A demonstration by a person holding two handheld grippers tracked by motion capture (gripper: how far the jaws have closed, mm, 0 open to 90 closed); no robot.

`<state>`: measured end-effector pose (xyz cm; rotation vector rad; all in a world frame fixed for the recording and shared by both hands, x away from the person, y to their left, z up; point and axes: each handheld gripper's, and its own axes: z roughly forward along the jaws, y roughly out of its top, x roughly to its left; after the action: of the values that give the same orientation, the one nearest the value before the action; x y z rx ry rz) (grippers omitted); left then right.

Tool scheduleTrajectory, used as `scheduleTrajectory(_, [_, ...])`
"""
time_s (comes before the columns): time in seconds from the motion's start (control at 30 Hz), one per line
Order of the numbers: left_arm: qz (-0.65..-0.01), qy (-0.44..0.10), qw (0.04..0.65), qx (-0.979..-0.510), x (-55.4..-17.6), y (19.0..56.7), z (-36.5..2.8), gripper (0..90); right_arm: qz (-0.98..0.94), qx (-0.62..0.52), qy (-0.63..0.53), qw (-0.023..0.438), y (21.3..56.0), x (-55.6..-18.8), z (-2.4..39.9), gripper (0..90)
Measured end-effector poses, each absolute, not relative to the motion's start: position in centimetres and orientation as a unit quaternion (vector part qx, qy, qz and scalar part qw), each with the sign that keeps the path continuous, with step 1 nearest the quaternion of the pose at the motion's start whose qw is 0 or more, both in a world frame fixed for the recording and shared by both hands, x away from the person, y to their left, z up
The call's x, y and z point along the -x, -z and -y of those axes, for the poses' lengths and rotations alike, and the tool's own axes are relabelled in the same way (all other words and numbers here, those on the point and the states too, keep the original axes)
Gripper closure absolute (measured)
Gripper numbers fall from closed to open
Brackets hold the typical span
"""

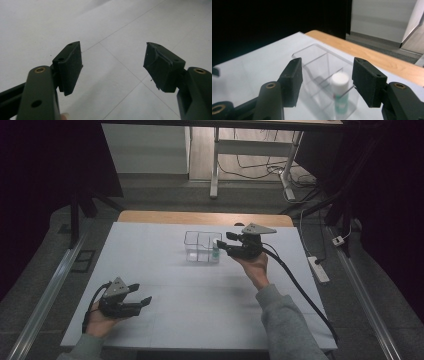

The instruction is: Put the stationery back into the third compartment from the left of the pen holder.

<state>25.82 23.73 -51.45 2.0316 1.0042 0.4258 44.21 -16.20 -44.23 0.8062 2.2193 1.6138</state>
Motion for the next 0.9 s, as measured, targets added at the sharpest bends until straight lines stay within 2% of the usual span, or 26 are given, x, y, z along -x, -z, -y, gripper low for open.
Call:
scheduleTrajectory(0.4, [-0.398,-0.168,0.404,-0.807,-25.8,51.5,-23.7,30.8,-0.79,-0.282,-0.526,0.143,45.8,-38.9,21.4,41.3])
scheduleTrajectory(0.6, [-0.4,-0.169,0.402,-0.806,-25.9,51.5,-23.8,30.3,-0.792,-0.288,-0.513,0.164,46.2,-35.9,24.2,41.1])
scheduleTrajectory(0.9, [-0.4,-0.17,0.405,-0.804,-26.0,51.4,-23.7,30.3,-0.796,-0.302,-0.497,0.167,47.7,-33.6,27.6,41.4])
